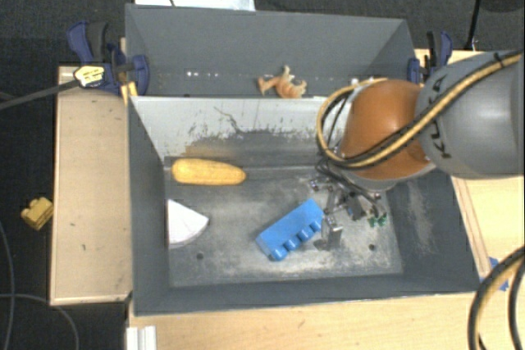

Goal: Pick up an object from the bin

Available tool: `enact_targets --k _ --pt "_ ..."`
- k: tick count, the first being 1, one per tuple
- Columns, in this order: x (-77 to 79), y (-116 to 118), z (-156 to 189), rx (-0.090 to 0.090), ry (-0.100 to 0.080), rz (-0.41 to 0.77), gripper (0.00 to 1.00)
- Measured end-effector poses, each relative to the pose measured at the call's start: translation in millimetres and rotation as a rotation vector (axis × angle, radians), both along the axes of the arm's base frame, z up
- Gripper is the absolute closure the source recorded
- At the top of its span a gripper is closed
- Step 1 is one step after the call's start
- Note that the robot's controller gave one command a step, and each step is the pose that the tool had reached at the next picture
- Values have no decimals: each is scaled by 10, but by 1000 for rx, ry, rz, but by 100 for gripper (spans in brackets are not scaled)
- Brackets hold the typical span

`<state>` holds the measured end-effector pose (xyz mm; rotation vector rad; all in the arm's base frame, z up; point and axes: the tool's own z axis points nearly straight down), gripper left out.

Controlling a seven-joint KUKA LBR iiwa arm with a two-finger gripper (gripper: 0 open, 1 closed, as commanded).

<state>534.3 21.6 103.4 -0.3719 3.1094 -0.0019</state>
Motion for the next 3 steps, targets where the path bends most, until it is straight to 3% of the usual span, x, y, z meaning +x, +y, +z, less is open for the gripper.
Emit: enact_targets --k 1,2,3 --pt "-81 139 -26 1 12 91 0" --pt "-24 281 111 0 5 143 0" --pt "-41 280 -262 0 6 174 0"
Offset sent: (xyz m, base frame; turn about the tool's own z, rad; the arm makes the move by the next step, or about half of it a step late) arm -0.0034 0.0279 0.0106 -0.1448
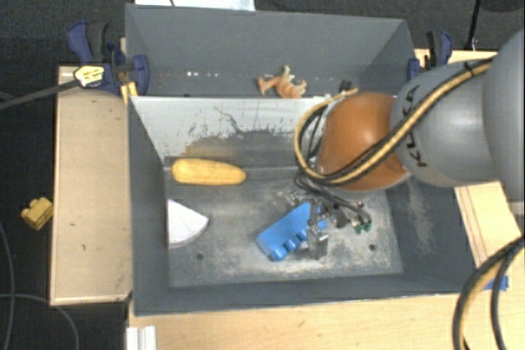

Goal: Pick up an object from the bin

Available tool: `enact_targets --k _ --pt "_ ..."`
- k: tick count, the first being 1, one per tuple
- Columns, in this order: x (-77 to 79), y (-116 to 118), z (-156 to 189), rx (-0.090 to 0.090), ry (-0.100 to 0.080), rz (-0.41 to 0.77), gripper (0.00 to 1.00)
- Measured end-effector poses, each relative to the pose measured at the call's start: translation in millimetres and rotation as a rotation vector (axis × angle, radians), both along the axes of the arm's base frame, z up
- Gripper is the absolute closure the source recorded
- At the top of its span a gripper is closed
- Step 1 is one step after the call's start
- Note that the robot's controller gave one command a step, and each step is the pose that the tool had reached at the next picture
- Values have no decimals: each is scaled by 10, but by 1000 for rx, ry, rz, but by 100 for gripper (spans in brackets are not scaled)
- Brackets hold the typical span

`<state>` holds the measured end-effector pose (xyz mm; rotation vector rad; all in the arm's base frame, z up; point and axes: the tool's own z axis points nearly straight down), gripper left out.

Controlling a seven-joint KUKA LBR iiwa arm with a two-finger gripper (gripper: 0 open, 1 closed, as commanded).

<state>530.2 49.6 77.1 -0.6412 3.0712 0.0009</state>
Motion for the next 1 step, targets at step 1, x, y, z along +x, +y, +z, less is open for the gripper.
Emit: enact_targets --k 1 --pt "-19 -11 -122 -1 -4 157 100"
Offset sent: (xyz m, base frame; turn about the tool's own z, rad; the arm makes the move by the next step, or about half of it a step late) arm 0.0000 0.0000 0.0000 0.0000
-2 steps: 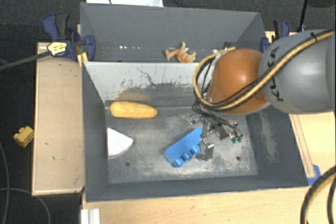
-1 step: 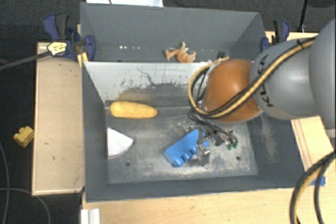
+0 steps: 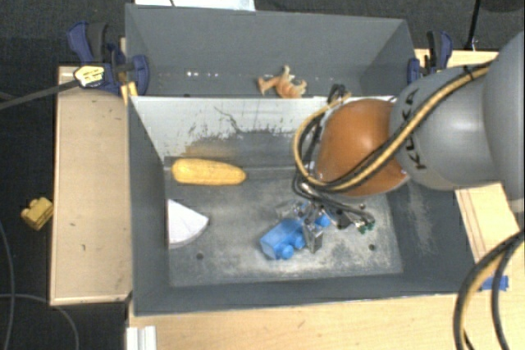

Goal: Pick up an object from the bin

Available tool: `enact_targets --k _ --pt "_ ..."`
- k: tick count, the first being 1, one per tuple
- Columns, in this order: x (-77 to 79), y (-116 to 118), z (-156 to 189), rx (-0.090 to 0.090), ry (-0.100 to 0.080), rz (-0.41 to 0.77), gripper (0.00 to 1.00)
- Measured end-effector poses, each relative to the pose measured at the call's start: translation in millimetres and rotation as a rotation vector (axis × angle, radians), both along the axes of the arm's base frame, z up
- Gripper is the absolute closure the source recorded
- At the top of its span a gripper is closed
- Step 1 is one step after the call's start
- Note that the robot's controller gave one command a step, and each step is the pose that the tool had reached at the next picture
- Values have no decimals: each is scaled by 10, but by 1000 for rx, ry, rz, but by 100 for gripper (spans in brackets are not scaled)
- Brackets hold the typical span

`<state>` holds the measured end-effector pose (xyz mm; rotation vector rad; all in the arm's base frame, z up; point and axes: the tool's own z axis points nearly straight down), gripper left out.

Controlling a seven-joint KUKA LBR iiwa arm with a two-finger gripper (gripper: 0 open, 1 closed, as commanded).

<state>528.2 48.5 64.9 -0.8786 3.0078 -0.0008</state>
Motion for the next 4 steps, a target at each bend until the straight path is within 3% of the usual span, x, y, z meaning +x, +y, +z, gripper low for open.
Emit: enact_targets --k 4 --pt "-28 -1 108 -1 10 9 100"
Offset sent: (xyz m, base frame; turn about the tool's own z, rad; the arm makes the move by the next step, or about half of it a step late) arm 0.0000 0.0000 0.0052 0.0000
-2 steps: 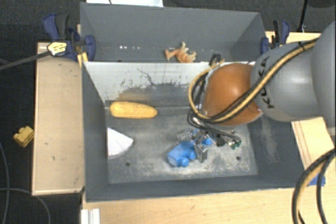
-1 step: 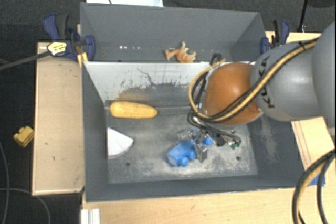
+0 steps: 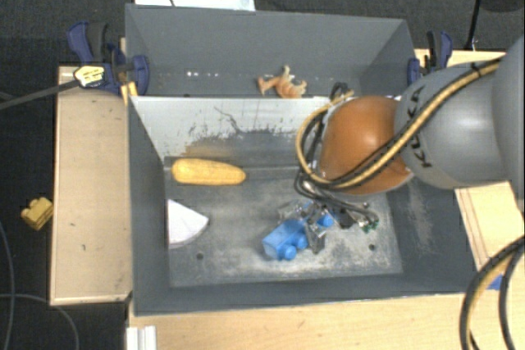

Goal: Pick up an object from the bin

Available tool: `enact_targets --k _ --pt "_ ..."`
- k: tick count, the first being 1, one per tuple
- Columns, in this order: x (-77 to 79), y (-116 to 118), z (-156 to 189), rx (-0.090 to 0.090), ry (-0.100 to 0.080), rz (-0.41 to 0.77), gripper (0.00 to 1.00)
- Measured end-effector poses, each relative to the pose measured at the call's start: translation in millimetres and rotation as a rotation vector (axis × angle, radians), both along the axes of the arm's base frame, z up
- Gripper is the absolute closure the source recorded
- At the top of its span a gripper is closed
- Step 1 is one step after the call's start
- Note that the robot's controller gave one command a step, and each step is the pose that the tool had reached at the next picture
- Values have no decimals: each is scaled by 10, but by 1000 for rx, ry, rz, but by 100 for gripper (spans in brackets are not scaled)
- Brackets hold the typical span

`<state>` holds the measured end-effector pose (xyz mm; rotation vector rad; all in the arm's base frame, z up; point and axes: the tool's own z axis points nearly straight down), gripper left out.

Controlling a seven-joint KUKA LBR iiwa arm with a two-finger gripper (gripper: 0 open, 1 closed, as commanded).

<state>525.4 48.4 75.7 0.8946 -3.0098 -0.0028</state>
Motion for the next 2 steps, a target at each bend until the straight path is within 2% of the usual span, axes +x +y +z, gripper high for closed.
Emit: enact_targets --k 1,2 --pt "-14 -1 218 0 5 2 100" --pt "9 1 400 0 -3 1 100"
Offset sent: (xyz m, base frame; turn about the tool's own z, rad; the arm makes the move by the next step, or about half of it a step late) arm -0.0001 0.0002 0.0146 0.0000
